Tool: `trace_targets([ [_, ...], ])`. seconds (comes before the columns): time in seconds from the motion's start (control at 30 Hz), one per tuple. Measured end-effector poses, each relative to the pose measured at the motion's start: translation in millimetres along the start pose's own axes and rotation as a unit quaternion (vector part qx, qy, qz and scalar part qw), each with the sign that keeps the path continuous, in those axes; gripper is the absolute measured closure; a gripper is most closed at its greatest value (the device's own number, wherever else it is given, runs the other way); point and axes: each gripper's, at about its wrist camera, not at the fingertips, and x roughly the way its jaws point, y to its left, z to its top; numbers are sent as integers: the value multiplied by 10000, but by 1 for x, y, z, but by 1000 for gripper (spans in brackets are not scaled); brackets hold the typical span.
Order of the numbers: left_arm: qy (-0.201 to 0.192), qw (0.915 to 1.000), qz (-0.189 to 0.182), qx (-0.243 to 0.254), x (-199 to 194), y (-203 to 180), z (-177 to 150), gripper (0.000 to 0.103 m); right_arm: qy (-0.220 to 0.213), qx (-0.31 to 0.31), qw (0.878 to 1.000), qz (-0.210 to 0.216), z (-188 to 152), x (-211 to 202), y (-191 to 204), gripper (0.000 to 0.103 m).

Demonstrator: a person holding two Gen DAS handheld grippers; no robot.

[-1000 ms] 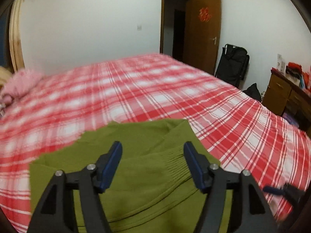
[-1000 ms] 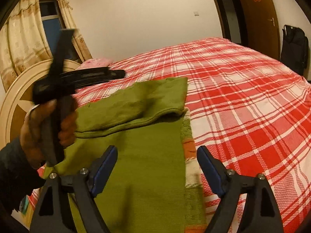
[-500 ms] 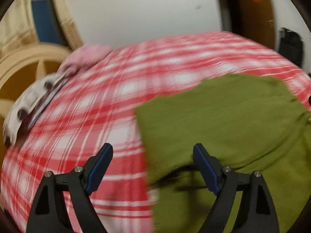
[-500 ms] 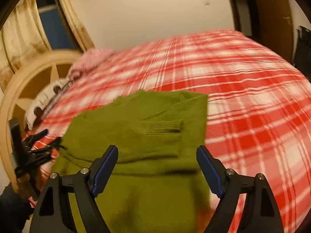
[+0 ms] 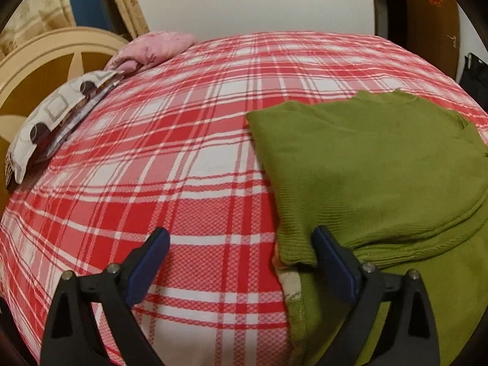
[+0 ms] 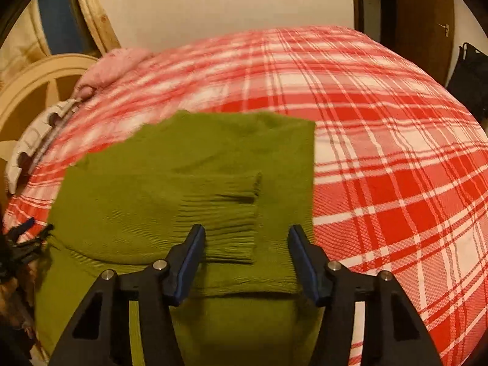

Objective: Fold small clothes

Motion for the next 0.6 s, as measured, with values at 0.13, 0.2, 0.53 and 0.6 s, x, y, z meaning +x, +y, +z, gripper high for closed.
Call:
trace_targets([
  [0.13,3,10000,44,-75,0,3,-3,2,-110,-347,9993,130,2,-5,29,45],
  [0.2,26,10000,18,-66,1,4,-3,2,-30,-576,9981,225,2,2,46,45],
  [0.53,112,9989,-273,-365,5,18,-6,0,184,-954,9952,78,-2,22,73,45],
  [0.6,52,9988,-287,-391,2,19,-8,0,200,-1091,9937,145,-1,21,82,45],
])
